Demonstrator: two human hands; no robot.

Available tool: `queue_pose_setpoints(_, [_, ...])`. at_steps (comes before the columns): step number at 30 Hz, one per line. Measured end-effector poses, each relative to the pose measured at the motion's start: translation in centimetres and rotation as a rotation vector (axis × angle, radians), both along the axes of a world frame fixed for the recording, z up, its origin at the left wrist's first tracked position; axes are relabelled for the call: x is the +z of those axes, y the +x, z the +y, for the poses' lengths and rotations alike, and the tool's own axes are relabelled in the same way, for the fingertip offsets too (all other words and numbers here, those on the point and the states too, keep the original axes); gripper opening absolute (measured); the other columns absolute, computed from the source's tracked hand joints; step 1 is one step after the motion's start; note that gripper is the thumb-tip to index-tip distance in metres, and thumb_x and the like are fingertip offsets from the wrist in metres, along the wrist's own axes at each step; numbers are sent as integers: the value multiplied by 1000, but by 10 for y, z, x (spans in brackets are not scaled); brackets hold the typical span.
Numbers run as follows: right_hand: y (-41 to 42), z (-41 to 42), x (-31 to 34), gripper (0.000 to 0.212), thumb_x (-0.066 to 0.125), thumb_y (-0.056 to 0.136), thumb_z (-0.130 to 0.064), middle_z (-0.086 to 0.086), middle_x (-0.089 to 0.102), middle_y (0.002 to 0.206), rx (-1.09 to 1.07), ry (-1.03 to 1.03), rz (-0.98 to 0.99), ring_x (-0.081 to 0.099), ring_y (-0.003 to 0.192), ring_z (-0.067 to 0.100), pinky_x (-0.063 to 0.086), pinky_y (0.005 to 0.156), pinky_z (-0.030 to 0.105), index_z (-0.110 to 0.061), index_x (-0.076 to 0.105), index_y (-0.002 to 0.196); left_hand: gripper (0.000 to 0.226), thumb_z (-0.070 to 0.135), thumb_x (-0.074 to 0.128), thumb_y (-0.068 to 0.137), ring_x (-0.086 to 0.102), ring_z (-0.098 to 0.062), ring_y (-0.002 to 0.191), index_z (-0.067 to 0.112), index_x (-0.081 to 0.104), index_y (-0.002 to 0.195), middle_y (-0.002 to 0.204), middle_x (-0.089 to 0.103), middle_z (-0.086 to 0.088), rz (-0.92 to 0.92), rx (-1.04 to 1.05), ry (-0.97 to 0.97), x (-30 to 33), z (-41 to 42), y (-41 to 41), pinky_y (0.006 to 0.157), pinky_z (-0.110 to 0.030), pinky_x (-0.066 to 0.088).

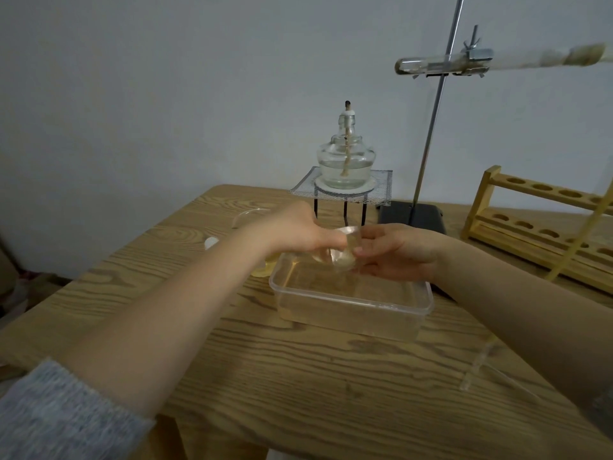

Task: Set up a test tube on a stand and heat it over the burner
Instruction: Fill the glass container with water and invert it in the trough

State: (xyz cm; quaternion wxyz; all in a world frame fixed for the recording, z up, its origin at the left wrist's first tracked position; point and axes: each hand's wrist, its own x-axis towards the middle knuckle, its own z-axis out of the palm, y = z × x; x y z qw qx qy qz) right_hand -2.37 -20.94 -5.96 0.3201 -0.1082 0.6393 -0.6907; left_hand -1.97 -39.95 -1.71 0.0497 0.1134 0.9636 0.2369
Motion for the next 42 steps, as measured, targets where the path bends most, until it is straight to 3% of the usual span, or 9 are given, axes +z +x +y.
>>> queue_pose_setpoints(2, [0, 0, -2, 64, 67, 80, -1, 9, 59, 128, -94, 64, 15, 56, 118, 20, 34, 113, 39, -3, 42, 138, 53, 60, 66, 63, 52, -13, 64, 13, 69, 86, 71, 57, 5, 132, -10, -157, -1, 5, 8, 52, -27, 37])
queue_pose_setpoints(4, [0, 1, -1, 67, 65, 83, 2, 9, 53, 134, -169, 126, 38, 52, 123, 19, 33, 114, 38, -4, 34, 142, 56, 65, 64, 61, 52, -13, 78, 16, 64, 87, 80, 58, 8, 306, -35, -291, -5, 9, 13, 54, -27, 38])
queue_pose_setpoints(7, [3, 1, 3, 59, 64, 82, 7, 15, 54, 131, -279, 222, 72, 57, 115, 24, 47, 99, 33, 4, 40, 136, 62, 68, 62, 59, 43, -17, 94, 18, 61, 96, 84, 55, 6, 586, -128, -430, -13, 14, 15, 65, -29, 36])
queue_pose_setpoints(12, [8, 4, 9, 30, 51, 89, 3, 36, 61, 110, -488, 218, -104, 67, 95, 42, 56, 85, 46, 13, 50, 118, 69, 67, 66, 56, 44, -22, 87, 8, 62, 93, 83, 58, -1, 925, -323, -593, -27, 12, 8, 77, -32, 39])
queue_pose_setpoints(18, [7, -3, 14, 74, 70, 81, -41, 34, 55, 121, -406, 118, -325, 67, 92, 44, 60, 70, 47, 7, 41, 129, 61, 56, 64, 62, 53, -29, 84, 4, 64, 95, 82, 61, -7, 1162, -456, -630, -37, 10, -2, 82, -37, 41])
queue_pose_setpoints(24, [7, -6, 10, 87, 70, 75, -52, 25, 54, 122, -374, 106, -354, 66, 85, 35, 59, 62, 38, 8, 42, 132, 35, 30, 59, 80, 48, -28, 91, 3, 64, 103, 87, 65, -9, 1401, -507, -514, -45, 5, -9, 89, -39, 41])
queue_pose_setpoints(28, [7, -7, 9, 83, 72, 73, -46, 23, 57, 112, -374, 109, -333, 65, 84, 34, 58, 62, 35, 7, 44, 131, 25, 20, 55, 88, 45, -27, 92, 4, 65, 105, 88, 67, -9, 1455, -532, -461, -46, 3, -12, 88, -39, 42])
queue_pose_setpoints(34, [7, -11, 7, 74, 71, 74, -43, 21, 61, 106, -424, 82, -308, 66, 84, 32, 57, 63, 35, 3, 47, 127, 71, 51, 71, 66, 43, -28, 100, 5, 54, 117, 102, 66, -11, 1360, -563, -427, -51, -3, -20, 89, -41, 43])
queue_pose_setpoints(42, [9, -17, 5, 68, 72, 73, -39, 21, 61, 112, -478, 97, -299, 66, 89, 33, 57, 59, 35, 3, 50, 122, 66, 49, 67, 68, 42, -27, 102, 9, 51, 119, 103, 65, -10, 1312, -558, -386, -53, -4, -20, 93, -40, 38])
